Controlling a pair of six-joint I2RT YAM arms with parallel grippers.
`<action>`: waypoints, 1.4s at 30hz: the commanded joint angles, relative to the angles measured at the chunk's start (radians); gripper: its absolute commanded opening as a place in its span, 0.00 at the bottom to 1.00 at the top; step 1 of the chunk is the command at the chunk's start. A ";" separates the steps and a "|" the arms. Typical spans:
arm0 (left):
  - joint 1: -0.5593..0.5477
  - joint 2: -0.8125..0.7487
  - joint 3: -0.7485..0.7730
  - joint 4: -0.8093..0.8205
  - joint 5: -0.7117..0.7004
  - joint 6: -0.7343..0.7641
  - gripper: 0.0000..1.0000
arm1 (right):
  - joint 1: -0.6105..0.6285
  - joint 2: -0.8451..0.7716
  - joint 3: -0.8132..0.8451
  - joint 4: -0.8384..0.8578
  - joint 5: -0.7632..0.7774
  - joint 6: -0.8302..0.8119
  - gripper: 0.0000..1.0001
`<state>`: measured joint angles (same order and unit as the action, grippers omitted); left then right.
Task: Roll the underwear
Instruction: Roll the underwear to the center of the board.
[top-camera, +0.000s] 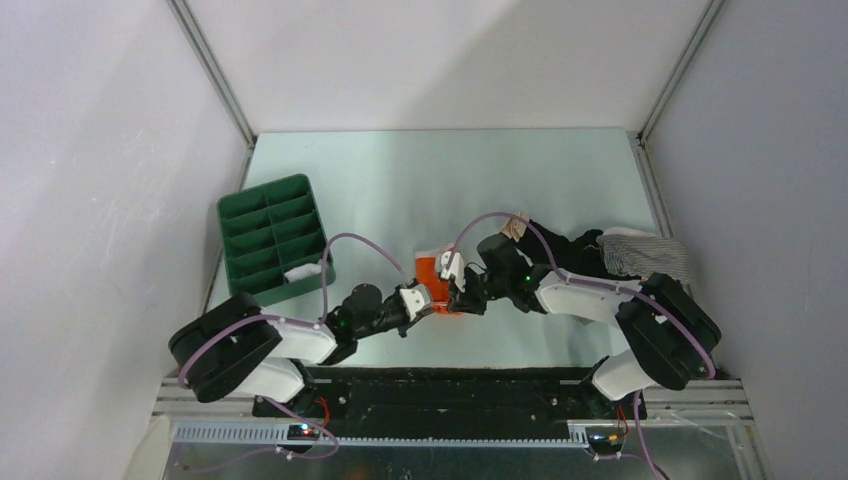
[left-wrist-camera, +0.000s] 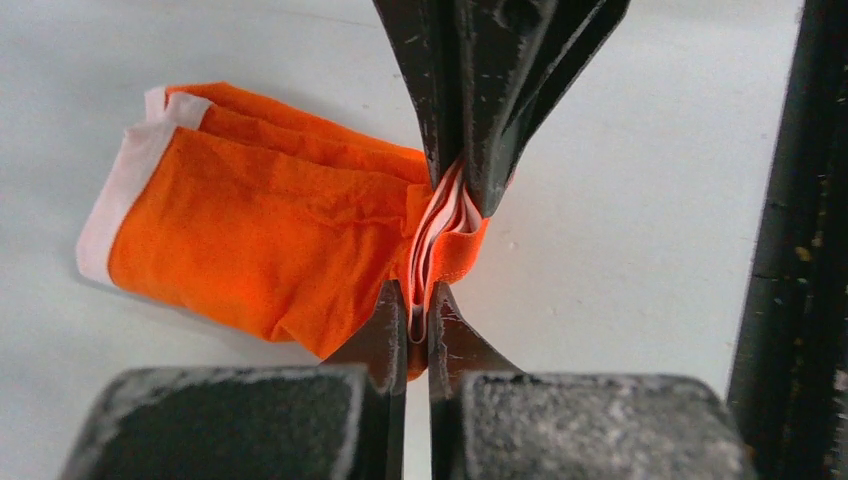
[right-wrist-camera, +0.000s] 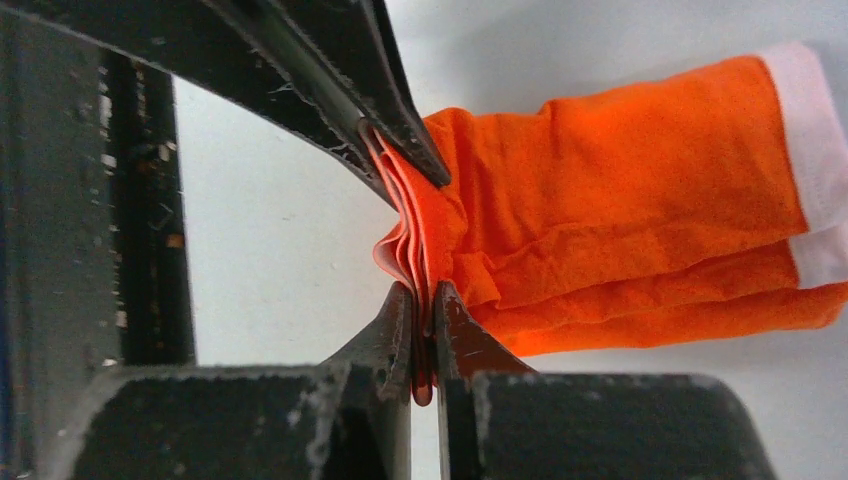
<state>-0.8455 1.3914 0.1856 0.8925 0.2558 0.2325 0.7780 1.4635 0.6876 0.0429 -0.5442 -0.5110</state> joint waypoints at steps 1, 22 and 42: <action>0.022 -0.063 0.039 -0.168 0.001 -0.138 0.00 | -0.062 0.067 0.040 -0.141 -0.170 0.175 0.01; 0.286 0.291 0.419 -0.800 0.640 -0.133 0.12 | -0.248 0.551 0.403 -0.522 -0.554 0.208 0.00; 0.105 -0.392 0.140 -0.632 0.146 0.294 0.63 | -0.239 0.995 0.743 -0.784 -0.444 0.299 0.00</action>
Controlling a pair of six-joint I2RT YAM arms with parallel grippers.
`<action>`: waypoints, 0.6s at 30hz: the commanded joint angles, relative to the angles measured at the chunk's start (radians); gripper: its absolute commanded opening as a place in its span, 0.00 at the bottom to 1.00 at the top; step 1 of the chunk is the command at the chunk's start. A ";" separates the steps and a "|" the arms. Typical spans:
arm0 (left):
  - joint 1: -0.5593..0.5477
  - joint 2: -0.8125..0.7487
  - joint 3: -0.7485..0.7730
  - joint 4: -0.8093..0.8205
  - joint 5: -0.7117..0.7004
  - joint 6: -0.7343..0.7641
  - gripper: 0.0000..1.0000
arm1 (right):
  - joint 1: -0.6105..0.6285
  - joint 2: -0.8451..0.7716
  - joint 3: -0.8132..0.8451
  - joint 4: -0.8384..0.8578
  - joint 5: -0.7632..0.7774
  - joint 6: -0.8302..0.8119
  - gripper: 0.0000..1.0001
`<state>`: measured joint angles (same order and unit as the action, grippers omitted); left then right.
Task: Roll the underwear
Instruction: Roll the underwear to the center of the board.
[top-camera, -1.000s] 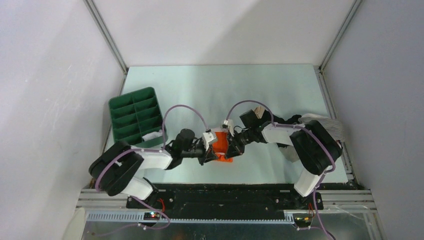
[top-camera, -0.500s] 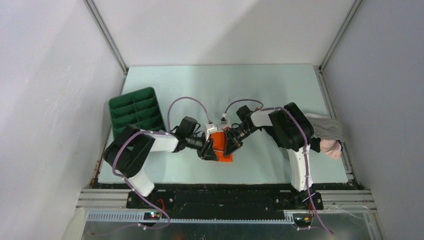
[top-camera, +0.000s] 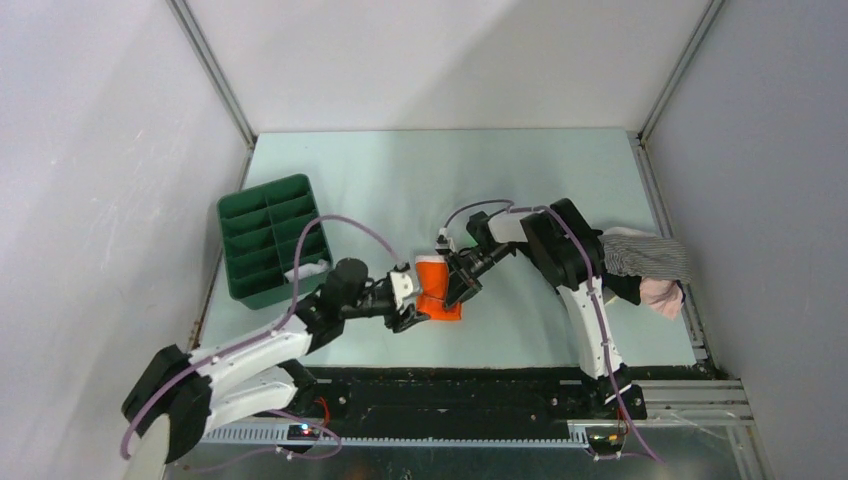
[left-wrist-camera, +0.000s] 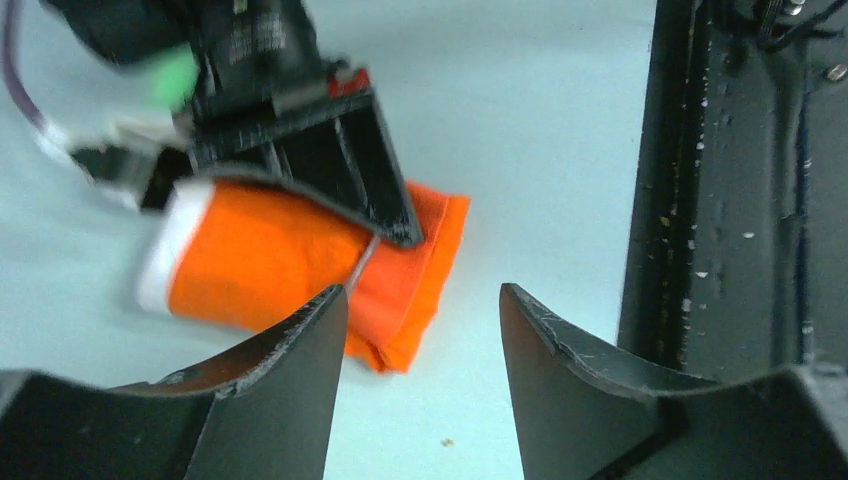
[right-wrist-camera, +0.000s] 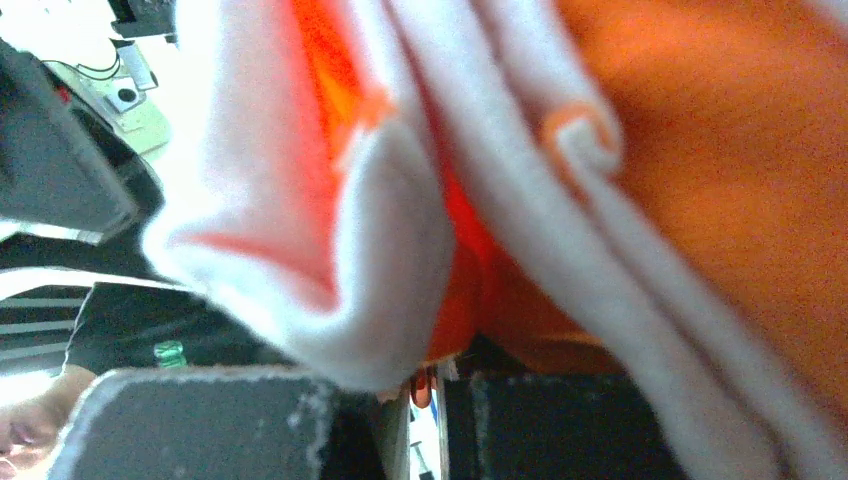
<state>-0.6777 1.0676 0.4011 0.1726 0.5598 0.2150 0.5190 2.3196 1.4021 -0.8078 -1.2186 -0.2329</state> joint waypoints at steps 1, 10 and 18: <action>-0.066 -0.057 -0.088 0.134 -0.154 0.359 0.63 | 0.025 0.150 0.039 0.057 0.221 0.016 0.00; -0.129 0.127 -0.186 0.350 -0.141 0.838 0.61 | 0.054 0.202 0.057 0.027 0.195 -0.010 0.00; -0.163 0.273 -0.226 0.521 -0.277 0.928 0.60 | 0.053 0.202 0.057 0.026 0.189 -0.014 0.00</action>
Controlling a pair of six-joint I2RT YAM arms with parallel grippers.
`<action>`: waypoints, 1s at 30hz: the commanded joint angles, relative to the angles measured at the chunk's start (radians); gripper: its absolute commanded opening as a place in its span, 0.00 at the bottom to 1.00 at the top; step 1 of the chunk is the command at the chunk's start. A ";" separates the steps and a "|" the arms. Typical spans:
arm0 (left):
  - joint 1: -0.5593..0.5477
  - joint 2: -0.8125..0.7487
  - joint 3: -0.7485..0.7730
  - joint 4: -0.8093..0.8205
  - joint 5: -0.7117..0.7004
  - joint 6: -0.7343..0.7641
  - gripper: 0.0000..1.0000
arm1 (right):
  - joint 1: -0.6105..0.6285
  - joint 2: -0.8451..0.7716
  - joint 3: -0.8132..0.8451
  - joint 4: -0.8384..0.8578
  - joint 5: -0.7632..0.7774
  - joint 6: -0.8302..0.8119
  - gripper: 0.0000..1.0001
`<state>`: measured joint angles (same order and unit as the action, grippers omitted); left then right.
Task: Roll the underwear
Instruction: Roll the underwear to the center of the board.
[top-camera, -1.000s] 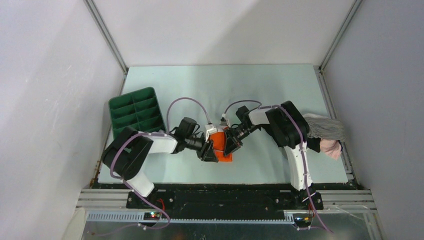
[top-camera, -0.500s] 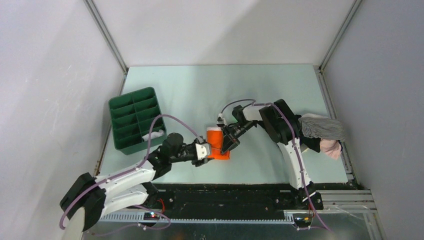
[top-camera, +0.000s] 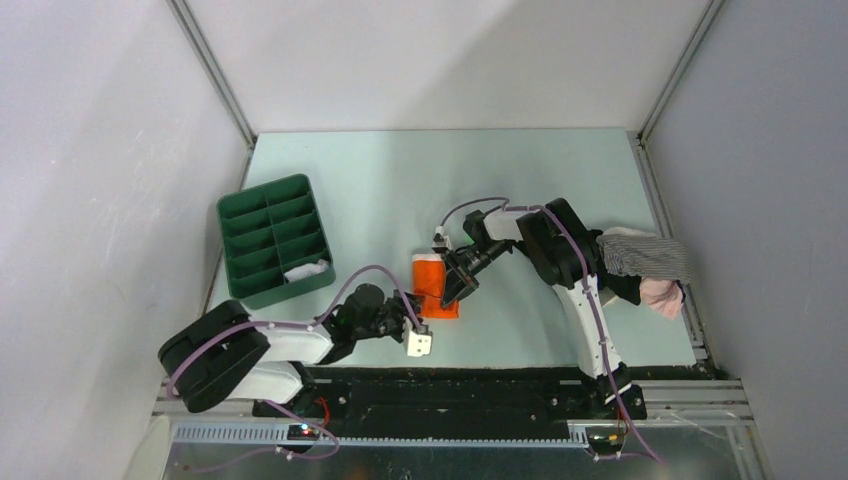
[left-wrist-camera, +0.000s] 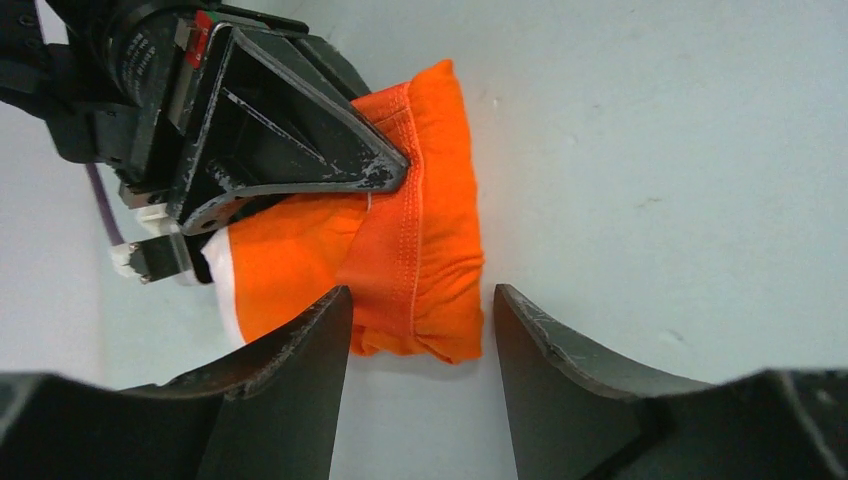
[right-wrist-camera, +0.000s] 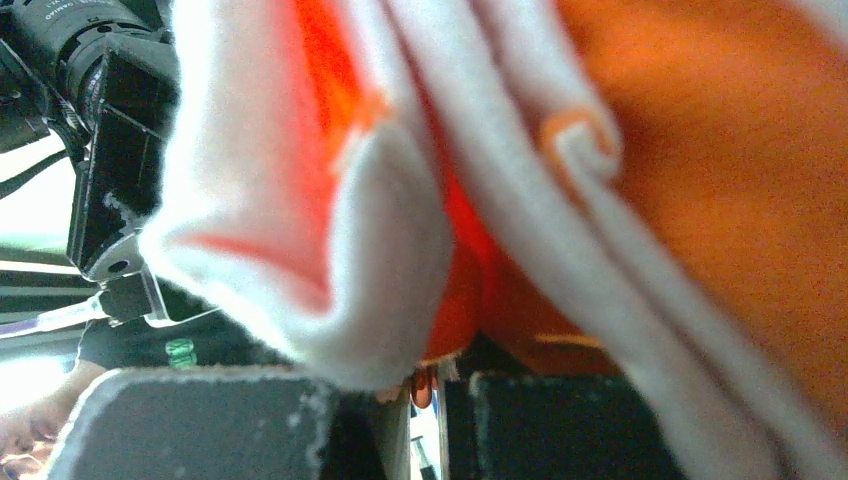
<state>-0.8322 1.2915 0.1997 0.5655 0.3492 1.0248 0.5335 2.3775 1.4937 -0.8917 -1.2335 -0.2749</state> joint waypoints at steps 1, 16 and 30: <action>-0.008 0.057 -0.025 0.124 -0.067 0.145 0.59 | 0.038 0.144 -0.034 0.110 0.204 0.028 0.00; -0.072 0.102 0.102 -0.401 -0.134 0.481 0.24 | 0.034 0.145 -0.033 0.101 0.200 0.031 0.00; -0.141 0.214 0.328 -0.605 -0.135 0.119 0.00 | -0.029 -0.028 -0.056 0.106 0.225 0.012 0.36</action>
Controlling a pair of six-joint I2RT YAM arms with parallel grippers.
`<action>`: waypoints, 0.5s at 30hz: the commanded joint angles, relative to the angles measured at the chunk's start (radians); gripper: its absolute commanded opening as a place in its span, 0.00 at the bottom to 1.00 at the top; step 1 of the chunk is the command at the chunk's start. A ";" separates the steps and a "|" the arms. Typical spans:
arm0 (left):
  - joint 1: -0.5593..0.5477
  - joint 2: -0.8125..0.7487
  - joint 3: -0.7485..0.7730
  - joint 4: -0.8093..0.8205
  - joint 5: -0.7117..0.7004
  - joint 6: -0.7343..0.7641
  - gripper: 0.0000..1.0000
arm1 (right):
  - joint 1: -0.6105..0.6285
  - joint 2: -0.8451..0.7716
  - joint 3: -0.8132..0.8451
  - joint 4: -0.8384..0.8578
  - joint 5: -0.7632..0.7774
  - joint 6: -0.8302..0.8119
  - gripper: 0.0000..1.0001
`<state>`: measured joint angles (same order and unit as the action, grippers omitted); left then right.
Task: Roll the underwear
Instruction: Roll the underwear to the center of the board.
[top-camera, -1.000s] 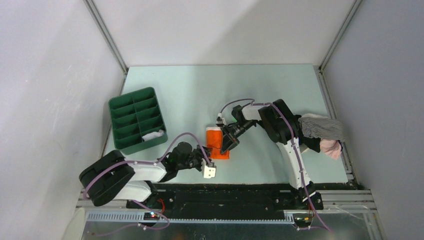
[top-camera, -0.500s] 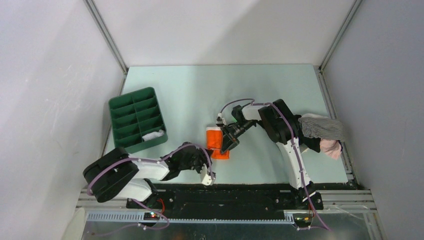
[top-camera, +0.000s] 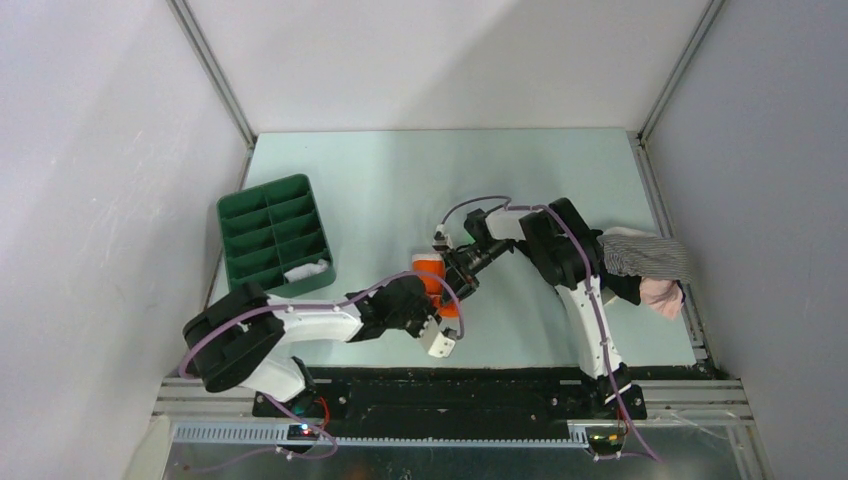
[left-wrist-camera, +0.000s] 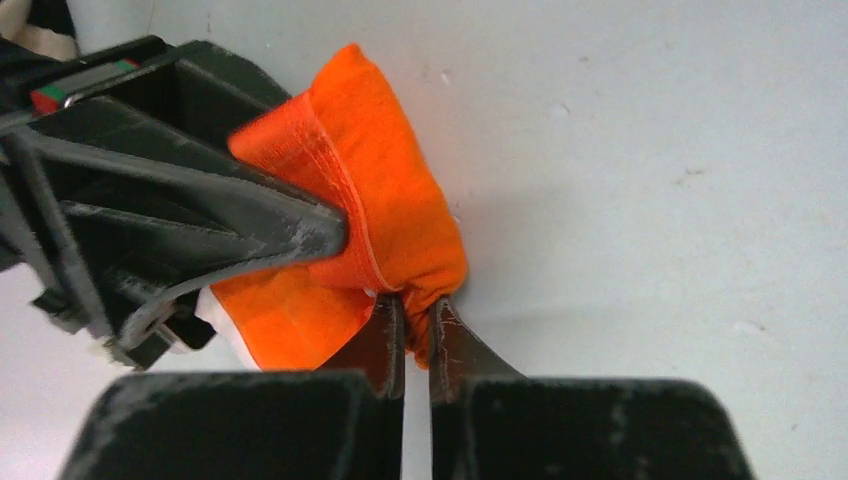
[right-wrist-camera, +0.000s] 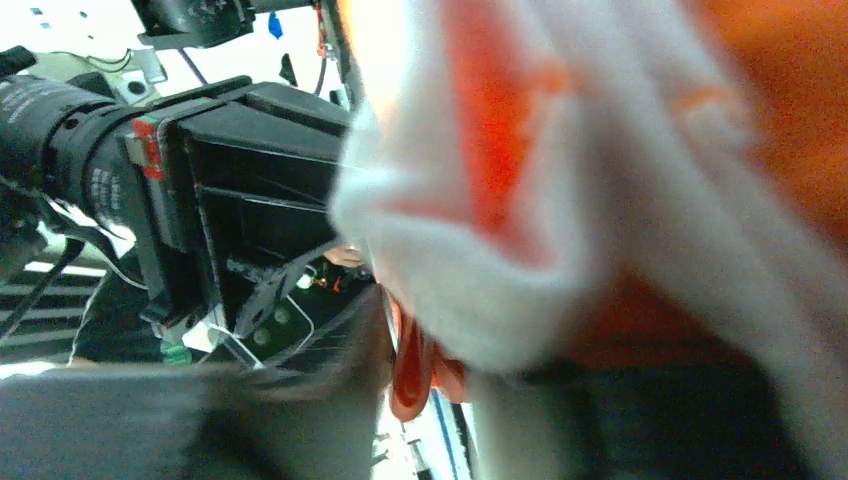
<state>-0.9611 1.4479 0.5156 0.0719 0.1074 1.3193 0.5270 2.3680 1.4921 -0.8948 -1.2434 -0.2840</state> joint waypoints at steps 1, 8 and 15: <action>-0.012 0.057 0.022 -0.108 0.126 -0.242 0.00 | -0.037 -0.107 -0.064 0.120 0.250 0.009 0.50; 0.147 0.178 0.122 -0.179 0.539 -0.680 0.00 | -0.155 -0.776 -0.394 0.592 0.472 0.078 0.69; 0.313 0.288 0.287 -0.412 0.831 -0.671 0.00 | 0.107 -1.240 -0.927 1.079 0.907 -0.261 0.99</action>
<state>-0.6971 1.6314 0.7536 -0.0444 0.6468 0.7315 0.4744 1.1812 0.7269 -0.0425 -0.6060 -0.3023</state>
